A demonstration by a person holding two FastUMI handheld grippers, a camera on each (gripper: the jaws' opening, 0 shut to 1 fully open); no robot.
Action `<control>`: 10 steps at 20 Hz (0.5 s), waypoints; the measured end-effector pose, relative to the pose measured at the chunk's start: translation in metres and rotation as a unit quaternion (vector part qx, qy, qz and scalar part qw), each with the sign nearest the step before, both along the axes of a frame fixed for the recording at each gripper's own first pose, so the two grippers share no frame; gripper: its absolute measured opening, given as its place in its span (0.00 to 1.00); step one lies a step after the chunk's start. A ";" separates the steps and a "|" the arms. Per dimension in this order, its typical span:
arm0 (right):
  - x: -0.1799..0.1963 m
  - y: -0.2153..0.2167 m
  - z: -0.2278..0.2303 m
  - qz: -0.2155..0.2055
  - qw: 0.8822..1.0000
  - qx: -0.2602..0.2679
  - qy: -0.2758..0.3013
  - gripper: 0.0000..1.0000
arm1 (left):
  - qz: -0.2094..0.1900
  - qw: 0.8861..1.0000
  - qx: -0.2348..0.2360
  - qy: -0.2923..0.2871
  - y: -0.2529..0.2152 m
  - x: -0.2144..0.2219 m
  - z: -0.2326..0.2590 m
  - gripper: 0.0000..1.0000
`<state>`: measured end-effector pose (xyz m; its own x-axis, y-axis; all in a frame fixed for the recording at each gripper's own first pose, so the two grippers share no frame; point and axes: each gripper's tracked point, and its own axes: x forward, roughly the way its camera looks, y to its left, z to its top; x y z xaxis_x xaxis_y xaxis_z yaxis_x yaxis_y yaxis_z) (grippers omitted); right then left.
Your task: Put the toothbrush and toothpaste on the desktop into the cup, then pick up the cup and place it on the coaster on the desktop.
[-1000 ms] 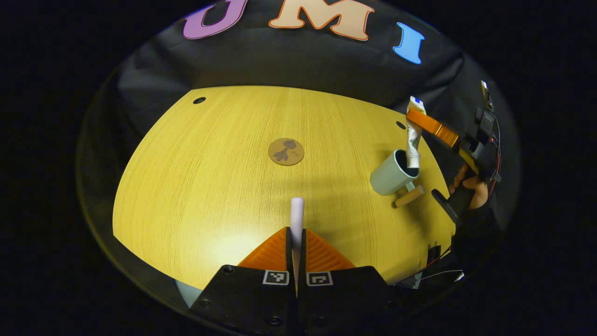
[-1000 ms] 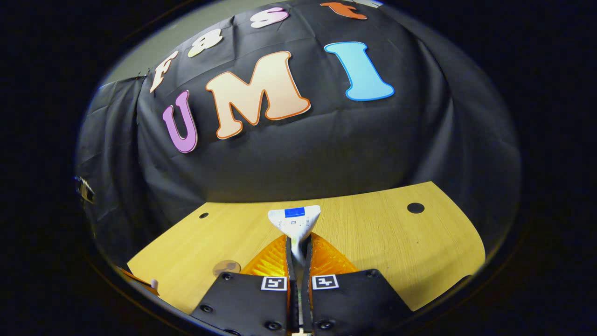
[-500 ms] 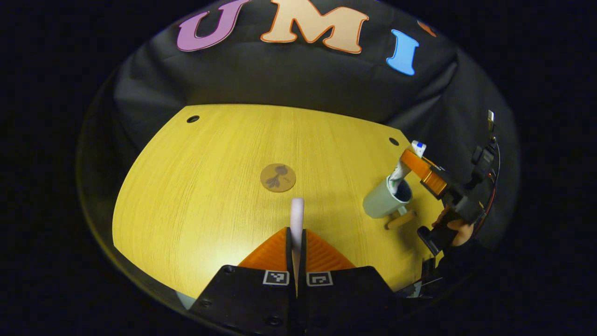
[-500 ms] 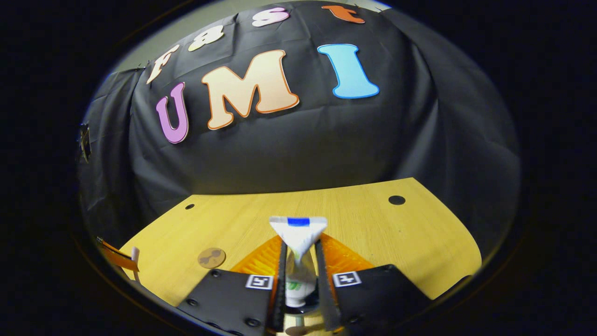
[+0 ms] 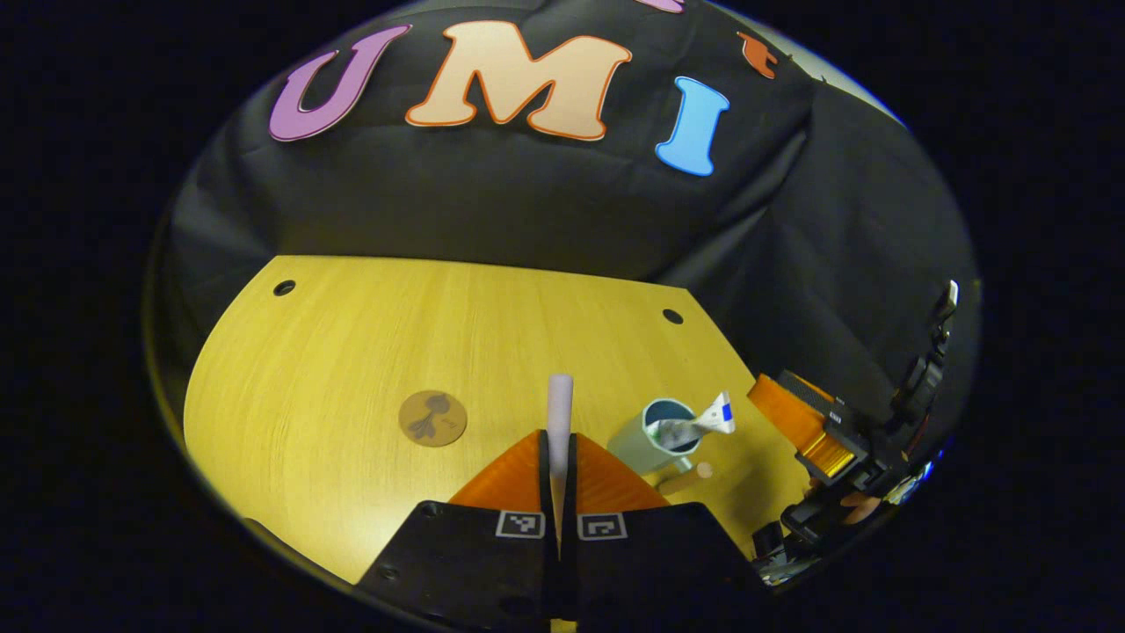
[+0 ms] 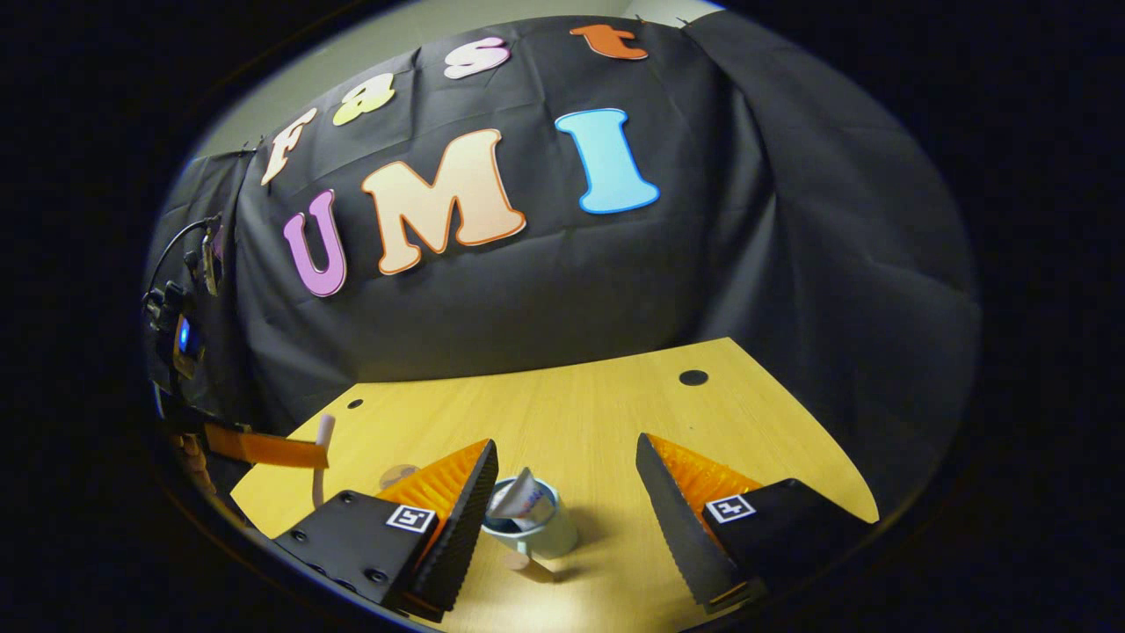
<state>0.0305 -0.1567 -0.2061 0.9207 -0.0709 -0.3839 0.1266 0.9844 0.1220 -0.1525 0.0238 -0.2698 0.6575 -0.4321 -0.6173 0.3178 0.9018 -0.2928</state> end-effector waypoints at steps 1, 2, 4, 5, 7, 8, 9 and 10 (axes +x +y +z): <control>-0.008 -0.009 0.001 -0.009 1.000 -0.002 0.002 0.95 | -0.005 1.000 -0.008 -0.004 -0.011 0.006 0.002 0.00; -0.015 -0.016 0.002 -0.016 1.000 -0.003 0.005 0.95 | -0.013 1.000 -0.018 -0.013 -0.022 0.014 0.006 0.00; -0.030 -0.029 0.003 -0.028 1.000 -0.005 0.011 0.95 | -0.023 0.999 -0.031 -0.023 -0.040 0.026 0.011 0.00; -0.036 -0.034 0.005 -0.032 0.999 -0.005 0.012 0.96 | -0.026 0.999 -0.037 -0.030 -0.049 0.032 0.014 0.00; -0.047 -0.042 0.007 -0.039 0.999 -0.008 0.014 0.95 | -0.032 0.997 -0.049 -0.046 -0.068 0.048 0.020 0.00; -0.052 -0.045 0.008 -0.042 0.999 -0.010 0.015 0.95 | -0.035 0.997 -0.051 -0.051 -0.076 0.054 0.021 0.00; -0.057 -0.049 0.008 -0.045 0.999 -0.011 0.017 0.95 | -0.039 0.996 -0.057 -0.061 -0.085 0.062 0.025 0.00; -0.061 -0.053 0.008 -0.048 0.999 -0.010 0.020 0.95 | -0.044 0.995 -0.060 -0.063 -0.093 0.064 0.025 0.00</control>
<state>-0.0306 -0.2095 -0.1984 0.8937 -0.1658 -0.4169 0.2244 0.9698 0.0954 -0.0880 -0.0696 -0.2451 0.6835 -0.5569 -0.4719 0.4349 0.8299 -0.3496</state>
